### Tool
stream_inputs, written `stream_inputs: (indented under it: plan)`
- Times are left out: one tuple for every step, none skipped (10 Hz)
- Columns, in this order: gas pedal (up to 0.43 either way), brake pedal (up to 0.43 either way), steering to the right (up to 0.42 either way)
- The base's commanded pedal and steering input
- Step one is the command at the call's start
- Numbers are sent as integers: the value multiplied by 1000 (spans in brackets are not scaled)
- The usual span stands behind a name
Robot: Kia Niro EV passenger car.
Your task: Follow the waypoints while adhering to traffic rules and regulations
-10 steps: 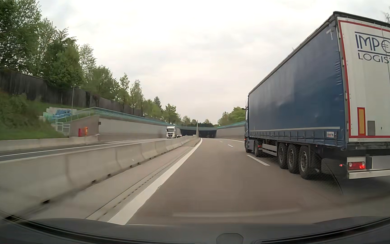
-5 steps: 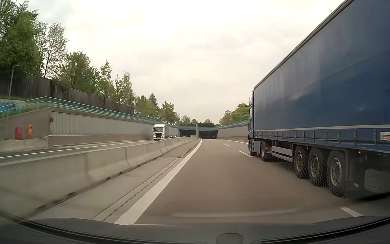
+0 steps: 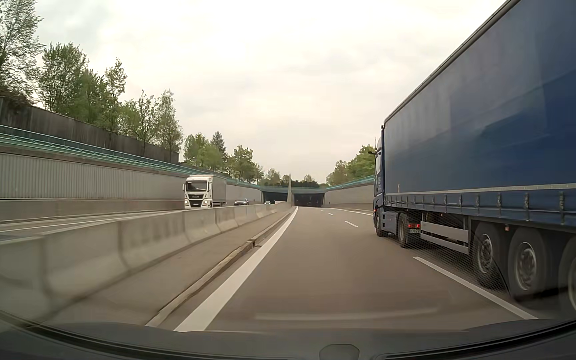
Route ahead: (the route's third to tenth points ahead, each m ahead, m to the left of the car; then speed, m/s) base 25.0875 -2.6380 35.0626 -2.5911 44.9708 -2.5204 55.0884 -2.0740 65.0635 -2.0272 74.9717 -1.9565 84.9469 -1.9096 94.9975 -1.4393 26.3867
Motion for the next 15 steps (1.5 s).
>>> stream_inputs:
  plan:
    - [98, 0, -1]
    - [98, 0, -1]
    - [110, 0, -1]
    - [110, 0, -1]
    - [110, 0, -1]
    - [110, 0, -1]
    - [110, 0, -1]
    - [110, 0, -1]
    - [110, 0, -1]
    - [110, 0, -1]
    - [110, 0, -1]
    - [110, 0, -1]
    - [98, 0, -1]
    - [98, 0, -1]
    - [79, 0, -1]
